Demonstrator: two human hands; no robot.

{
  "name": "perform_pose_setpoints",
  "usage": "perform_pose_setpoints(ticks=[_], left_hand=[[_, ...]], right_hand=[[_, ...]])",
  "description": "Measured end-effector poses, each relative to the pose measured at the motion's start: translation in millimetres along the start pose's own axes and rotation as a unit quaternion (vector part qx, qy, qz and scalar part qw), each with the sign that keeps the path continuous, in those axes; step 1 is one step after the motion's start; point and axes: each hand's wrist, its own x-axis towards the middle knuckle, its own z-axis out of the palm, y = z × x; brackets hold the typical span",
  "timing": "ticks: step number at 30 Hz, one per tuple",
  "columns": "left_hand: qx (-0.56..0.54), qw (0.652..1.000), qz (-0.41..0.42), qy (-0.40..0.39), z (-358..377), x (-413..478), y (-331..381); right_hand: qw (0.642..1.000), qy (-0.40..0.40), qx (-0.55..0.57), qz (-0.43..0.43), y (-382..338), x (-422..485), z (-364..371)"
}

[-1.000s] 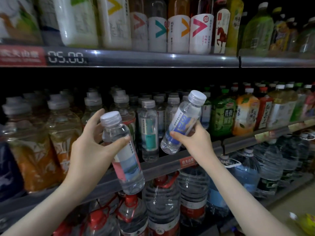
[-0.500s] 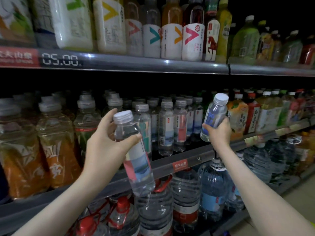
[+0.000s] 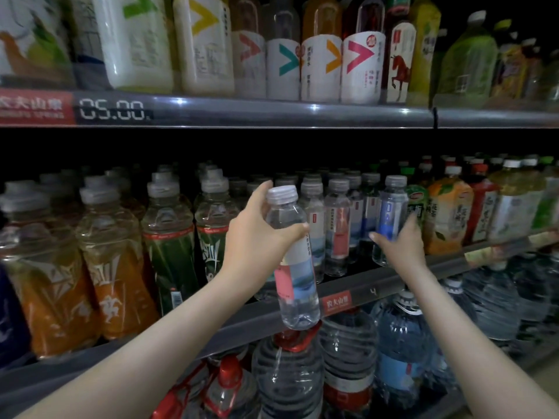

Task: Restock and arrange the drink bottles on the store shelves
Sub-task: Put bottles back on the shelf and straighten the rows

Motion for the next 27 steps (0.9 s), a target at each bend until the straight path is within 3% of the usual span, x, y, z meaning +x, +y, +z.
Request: perform_pose_setpoints(ticks=[2, 3, 5, 7, 11, 14, 18, 23, 27], left_hand=[[0.014, 1.000, 0.005, -0.014, 8, 0, 1], [0.018, 1.000, 0.010, -0.016, 12, 1, 2], [0.013, 1.000, 0.022, -0.013, 20, 3, 4], [0.006, 0.999, 0.029, -0.021, 26, 3, 7], [0.056, 0.990, 0.105, -0.075, 33, 3, 11], [0.172, 0.962, 0.192, -0.089, 32, 8, 5], [0.264, 0.957, 0.119, -0.033, 35, -4, -30], [0.303, 0.952, 0.021, -0.034, 53, -27, -58], [0.333, 0.943, 0.003, -0.031, 54, -19, -79]], right_hand=[[0.992, -0.045, 0.076, -0.088, -25, -36, -5], [0.981, -0.119, 0.085, -0.129, -40, -55, -7], [0.940, -0.301, 0.008, -0.162, -63, -89, -10], [0.923, -0.350, -0.031, -0.159, -69, -107, -7], [0.960, -0.233, 0.019, -0.155, -64, -109, -12], [0.985, -0.092, 0.051, -0.134, -58, -94, -18], [0.993, 0.059, 0.066, -0.080, -42, -65, -16], [0.997, 0.051, 0.050, -0.027, -22, -38, 7], [0.999, 0.029, 0.022, -0.008, -16, -23, 25]])
